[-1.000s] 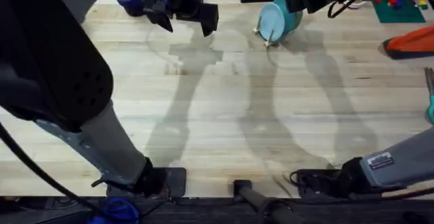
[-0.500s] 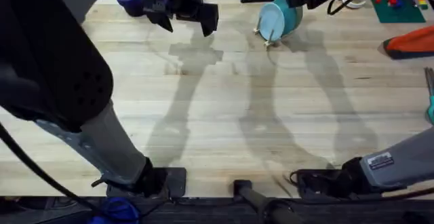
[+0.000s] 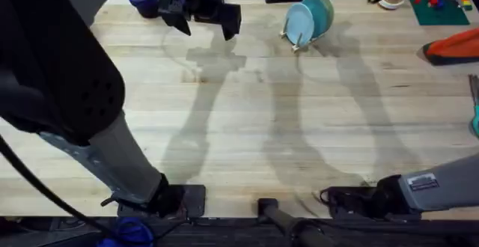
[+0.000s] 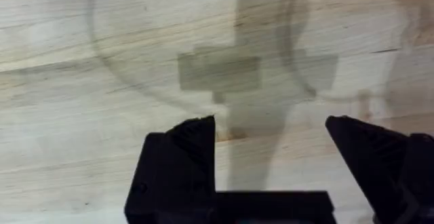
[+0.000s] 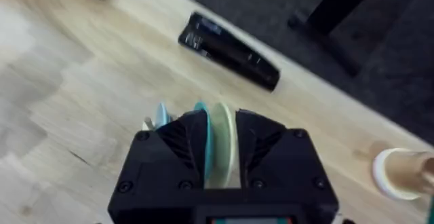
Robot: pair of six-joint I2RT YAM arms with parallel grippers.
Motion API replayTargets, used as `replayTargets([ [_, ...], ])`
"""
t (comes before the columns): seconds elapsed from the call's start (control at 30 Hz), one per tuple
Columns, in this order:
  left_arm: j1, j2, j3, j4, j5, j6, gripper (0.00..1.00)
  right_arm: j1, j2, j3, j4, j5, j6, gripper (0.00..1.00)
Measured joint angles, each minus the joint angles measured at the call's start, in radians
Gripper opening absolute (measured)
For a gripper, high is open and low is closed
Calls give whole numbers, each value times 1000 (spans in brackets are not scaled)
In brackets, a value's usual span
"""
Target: Pick up the plates from the table one by one and place each into a slot on the dish rack.
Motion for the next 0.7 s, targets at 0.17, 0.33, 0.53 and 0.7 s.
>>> replayTargets([
  [0.17, 0, 0, 0, 0, 0, 0, 993, 0, -89, 1, 4, 0, 4, 303],
  [0.33, 0, 0, 0, 0, 0, 0, 994, 0, -131, 1, -12, 0, 4, 310],
  [0.53, 0, 0, 0, 0, 0, 0, 994, 0, -168, 1, -61, 0, 12, 354],
  [0.7, 0, 0, 0, 0, 0, 0, 994, 0, -243, 1, -121, 0, 19, 972],
])
